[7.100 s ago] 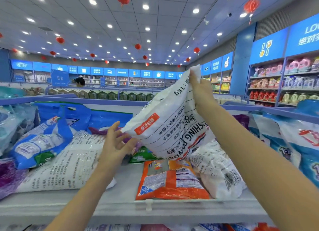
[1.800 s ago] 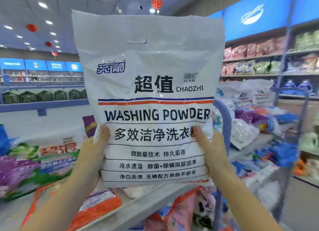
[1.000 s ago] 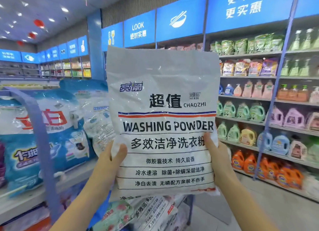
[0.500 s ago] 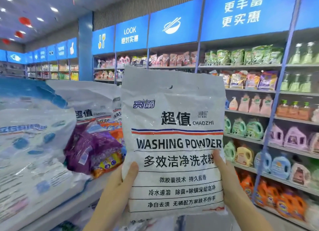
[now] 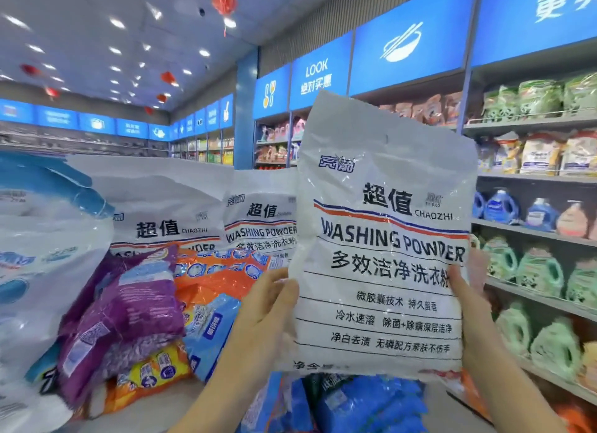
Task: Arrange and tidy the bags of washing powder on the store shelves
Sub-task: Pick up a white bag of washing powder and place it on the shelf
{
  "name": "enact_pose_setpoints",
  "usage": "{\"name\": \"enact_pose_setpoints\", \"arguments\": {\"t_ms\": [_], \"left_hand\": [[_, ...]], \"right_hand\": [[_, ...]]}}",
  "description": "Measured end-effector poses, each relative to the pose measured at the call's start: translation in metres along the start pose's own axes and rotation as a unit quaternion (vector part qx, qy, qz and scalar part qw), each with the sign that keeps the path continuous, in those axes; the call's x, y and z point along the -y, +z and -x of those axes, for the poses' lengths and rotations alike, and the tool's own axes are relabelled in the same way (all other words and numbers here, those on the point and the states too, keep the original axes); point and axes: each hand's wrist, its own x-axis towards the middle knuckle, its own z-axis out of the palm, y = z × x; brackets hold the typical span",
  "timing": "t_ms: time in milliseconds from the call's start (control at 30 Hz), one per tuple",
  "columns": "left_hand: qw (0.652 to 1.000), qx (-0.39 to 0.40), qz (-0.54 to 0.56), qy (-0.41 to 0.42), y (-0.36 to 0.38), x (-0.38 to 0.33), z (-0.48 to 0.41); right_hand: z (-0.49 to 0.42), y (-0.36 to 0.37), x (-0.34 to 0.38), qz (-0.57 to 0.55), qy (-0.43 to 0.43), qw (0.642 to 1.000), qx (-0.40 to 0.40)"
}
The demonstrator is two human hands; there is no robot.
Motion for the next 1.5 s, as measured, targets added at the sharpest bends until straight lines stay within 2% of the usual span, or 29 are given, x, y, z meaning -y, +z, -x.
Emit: {"name": "enact_pose_setpoints", "arguments": {"t_ms": [100,133,200,267,367,467,533,600,667,733,800,867,933,1000,1067,1100,1167,1200,1267,1300,1367,1400,1433,1467,1500], "left_hand": [[0.995,-0.055,-0.019,0.080,0.000,0.010,-0.021],[0.990,-0.084,-0.045,0.101,0.002,0.016,-0.029],[0.974,-0.117,-0.146,0.128,0.003,0.020,-0.038],[0.937,-0.143,-0.289,0.136,0.002,0.022,-0.044],[0.848,-0.141,-0.491,0.138,0.015,0.027,-0.049],[0.689,-0.099,-0.688,0.205,0.036,0.046,-0.058],[0.606,-0.061,-0.770,0.189,0.047,0.064,-0.068],[0.566,-0.047,-0.812,0.133,0.056,0.078,-0.083],[0.543,-0.048,-0.829,0.121,0.060,0.094,-0.098],[0.565,-0.048,-0.817,0.108,0.066,0.106,-0.108],[0.609,-0.055,-0.786,0.090,0.075,0.117,-0.111],[0.628,-0.045,-0.773,0.076,0.084,0.135,-0.112],[0.657,-0.028,-0.753,0.012,0.095,0.151,-0.113],[0.687,-0.049,-0.725,-0.030,0.104,0.164,-0.120],[0.710,-0.062,-0.701,-0.025,0.110,0.176,-0.125],[0.720,-0.052,-0.692,-0.006,0.113,0.182,-0.126],[0.785,0.024,-0.616,-0.059,0.128,0.184,-0.127],[0.803,0.051,-0.587,-0.088,0.137,0.185,-0.130],[0.805,0.056,-0.580,-0.110,0.152,0.186,-0.138],[0.794,0.053,-0.594,-0.117,0.158,0.200,-0.146],[0.759,0.038,-0.642,-0.101,0.170,0.220,-0.158],[0.727,0.078,-0.676,-0.090,0.165,0.226,-0.161],[0.684,0.150,-0.698,-0.149,0.165,0.242,-0.161],[0.654,0.138,-0.731,-0.137,0.158,0.262,-0.167],[0.649,0.115,-0.747,-0.082,0.154,0.277,-0.167]], "right_hand": [[-0.049,0.000,0.009,0.026,-0.042,0.998,-0.050],[-0.071,-0.003,0.010,0.046,-0.049,0.997,-0.034],[-0.120,-0.007,0.006,0.051,-0.030,0.998,0.014],[-0.159,-0.005,0.000,0.018,-0.020,0.998,0.049],[-0.203,0.009,-0.010,0.020,-0.017,0.998,0.060],[-0.230,0.030,-0.017,0.019,-0.003,0.997,0.078],[-0.236,0.049,-0.021,0.016,0.007,0.996,0.092],[-0.240,0.067,-0.027,0.003,-0.002,0.992,0.124],[-0.243,0.085,-0.031,-0.006,-0.009,0.990,0.142],[-0.239,0.102,-0.031,-0.016,-0.019,0.988,0.153],[-0.236,0.115,-0.033,-0.031,-0.024,0.986,0.160],[-0.238,0.125,-0.037,-0.038,-0.029,0.986,0.159],[-0.244,0.130,-0.042,-0.032,-0.025,0.986,0.162],[-0.248,0.132,-0.046,-0.031,-0.028,0.986,0.164],[-0.250,0.131,-0.049,-0.029,-0.043,0.985,0.167],[-0.251,0.131,-0.052,-0.028,-0.050,0.984,0.168],[-0.250,0.130,-0.057,-0.021,-0.059,0.984,0.167],[-0.249,0.130,-0.059,-0.013,-0.060,0.983,0.170],[-0.248,0.131,-0.067,0.008,-0.062,0.982,0.178],[-0.248,0.133,-0.072,0.017,-0.067,0.981,0.182],[-0.243,0.135,-0.081,0.044,-0.078,0.978,0.190],[-0.240,0.137,-0.087,0.056,-0.077,0.976,0.195],[-0.236,0.138,-0.095,0.063,-0.069,0.975,0.202],[-0.232,0.139,-0.101,0.063,-0.057,0.974,0.208],[-0.228,0.139,-0.109,0.061,-0.042,0.974,0.212]]}}
